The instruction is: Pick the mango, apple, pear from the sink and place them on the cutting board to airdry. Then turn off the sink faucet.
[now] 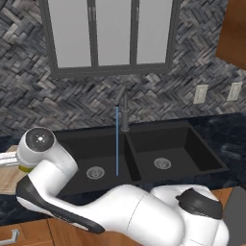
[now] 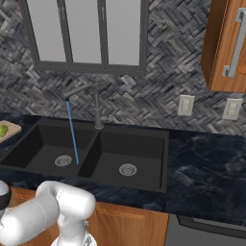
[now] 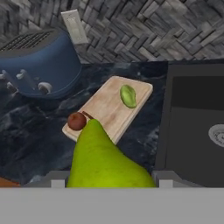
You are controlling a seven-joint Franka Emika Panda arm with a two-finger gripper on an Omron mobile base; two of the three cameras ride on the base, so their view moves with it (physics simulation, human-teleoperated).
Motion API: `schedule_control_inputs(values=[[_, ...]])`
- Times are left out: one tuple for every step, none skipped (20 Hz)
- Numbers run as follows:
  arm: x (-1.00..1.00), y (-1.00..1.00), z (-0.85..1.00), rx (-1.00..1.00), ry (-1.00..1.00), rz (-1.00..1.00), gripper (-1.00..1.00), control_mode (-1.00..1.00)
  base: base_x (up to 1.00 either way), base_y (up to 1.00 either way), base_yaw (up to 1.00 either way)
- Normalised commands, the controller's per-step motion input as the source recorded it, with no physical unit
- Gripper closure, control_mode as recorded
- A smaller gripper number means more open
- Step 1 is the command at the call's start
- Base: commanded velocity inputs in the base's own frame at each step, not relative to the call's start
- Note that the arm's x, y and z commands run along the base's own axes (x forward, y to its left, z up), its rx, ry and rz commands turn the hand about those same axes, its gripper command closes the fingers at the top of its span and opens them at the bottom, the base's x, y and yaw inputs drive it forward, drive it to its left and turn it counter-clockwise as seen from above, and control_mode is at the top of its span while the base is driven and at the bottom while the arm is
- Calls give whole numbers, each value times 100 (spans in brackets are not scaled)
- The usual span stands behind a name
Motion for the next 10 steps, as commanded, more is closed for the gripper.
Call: schedule_control_inputs(values=[[25, 29, -32, 0, 1, 0, 100, -100, 0, 0, 0], [25, 31, -22, 0, 0, 0, 100, -100, 0, 0, 0], [23, 34, -8, 0, 0, 0, 100, -100, 0, 0, 0], [23, 33, -2, 0, 0, 0, 100, -100, 0, 0, 0], [27, 28, 0, 0, 0, 0, 100, -100, 0, 0, 0], [28, 28, 0, 1, 0, 0, 100, -100, 0, 0, 0], [33, 23, 0, 1, 0, 0, 100, -100, 0, 0, 0], [32, 19, 0, 0, 1, 0, 100, -100, 0, 0, 0], [31, 19, 0, 0, 2, 0, 100, -100, 0, 0, 0], [29, 22, -7, 0, 4, 0, 100, -100, 0, 0, 0]])
